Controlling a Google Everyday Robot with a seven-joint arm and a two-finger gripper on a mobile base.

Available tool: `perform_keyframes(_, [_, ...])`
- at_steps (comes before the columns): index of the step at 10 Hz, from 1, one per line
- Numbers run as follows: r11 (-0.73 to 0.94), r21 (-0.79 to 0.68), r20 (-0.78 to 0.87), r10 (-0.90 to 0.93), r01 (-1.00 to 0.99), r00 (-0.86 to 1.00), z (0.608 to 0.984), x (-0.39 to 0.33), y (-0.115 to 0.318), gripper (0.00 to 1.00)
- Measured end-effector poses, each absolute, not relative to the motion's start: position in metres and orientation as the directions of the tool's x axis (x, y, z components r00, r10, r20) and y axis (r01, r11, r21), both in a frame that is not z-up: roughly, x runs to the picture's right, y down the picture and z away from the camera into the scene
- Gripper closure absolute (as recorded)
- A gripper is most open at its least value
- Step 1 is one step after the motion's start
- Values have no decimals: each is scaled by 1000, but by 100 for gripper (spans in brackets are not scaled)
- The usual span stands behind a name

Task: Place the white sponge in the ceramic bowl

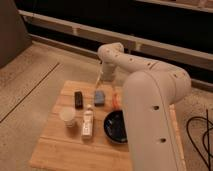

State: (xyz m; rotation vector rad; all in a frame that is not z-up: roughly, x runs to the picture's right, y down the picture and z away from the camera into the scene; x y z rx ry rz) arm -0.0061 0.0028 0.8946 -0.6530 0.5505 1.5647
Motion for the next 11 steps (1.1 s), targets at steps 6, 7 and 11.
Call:
perform_keyframes(6, [-46,-31,-726,688,-998,-10,943,-36,17,35])
perform_keyframes(7, [-41,-30,-733,680,-999,-5,948,-39,21,35])
perform_keyframes(11, [-33,-27,-776,631,-999,0,964,-43,43,37])
